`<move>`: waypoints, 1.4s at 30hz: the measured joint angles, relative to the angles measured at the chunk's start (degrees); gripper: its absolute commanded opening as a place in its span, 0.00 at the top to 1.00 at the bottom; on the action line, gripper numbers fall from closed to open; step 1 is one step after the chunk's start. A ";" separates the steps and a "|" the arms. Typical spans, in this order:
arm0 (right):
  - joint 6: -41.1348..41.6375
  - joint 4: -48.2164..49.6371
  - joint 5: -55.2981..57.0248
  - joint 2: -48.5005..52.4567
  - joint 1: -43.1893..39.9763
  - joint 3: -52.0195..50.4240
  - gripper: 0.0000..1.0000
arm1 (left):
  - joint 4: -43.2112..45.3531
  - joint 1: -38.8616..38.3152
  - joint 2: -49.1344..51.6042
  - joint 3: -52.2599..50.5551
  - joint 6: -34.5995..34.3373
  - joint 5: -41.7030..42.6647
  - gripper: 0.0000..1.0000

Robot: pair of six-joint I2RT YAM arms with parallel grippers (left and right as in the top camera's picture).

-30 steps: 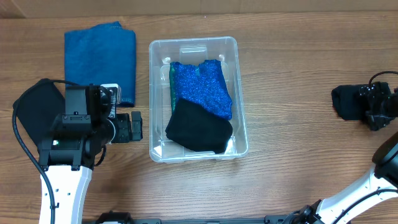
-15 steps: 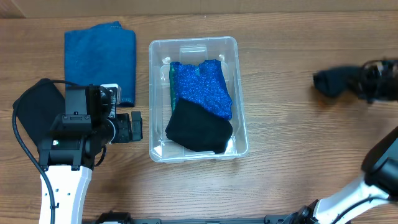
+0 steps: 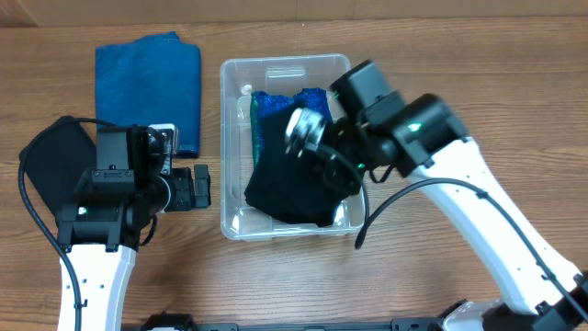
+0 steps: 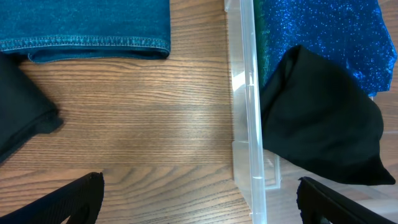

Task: Pack container
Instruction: 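Grasp the remaining black cloth with the right gripper and place it in the bin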

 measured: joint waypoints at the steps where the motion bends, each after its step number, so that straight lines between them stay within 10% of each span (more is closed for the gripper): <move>1: -2.54 0.44 0.20 1.31 1.31 -1.09 0.96 | 0.00 0.00 0.00 0.00 0.00 0.00 0.00; 12: -14.34 -1.03 -1.84 15.08 2.43 -3.80 0.92 | 0.00 0.00 0.00 -0.02 0.00 0.00 0.00; 13: -15.37 -1.11 -2.23 15.32 2.43 -3.82 0.00 | 0.02 0.00 0.00 0.00 0.00 0.00 0.00; 23: 8.85 16.24 24.00 14.84 2.54 -4.68 0.00 | 0.00 0.00 0.00 0.00 0.00 0.00 0.00; 27: 11.61 15.76 17.62 3.89 2.49 -3.87 0.00 | 0.15 0.00 0.00 -0.02 0.02 0.00 0.00; 29: 12.79 13.79 9.84 2.08 2.49 -3.08 0.42 | 0.22 0.00 0.00 0.00 0.00 0.00 0.00; 30: 14.08 13.49 6.23 2.45 2.54 -3.21 0.91 | 0.20 0.00 0.00 0.00 0.00 0.00 0.00; 42: 28.50 26.45 -4.55 18.88 2.54 -20.11 0.96 | 0.26 0.00 0.00 0.00 0.00 0.00 0.00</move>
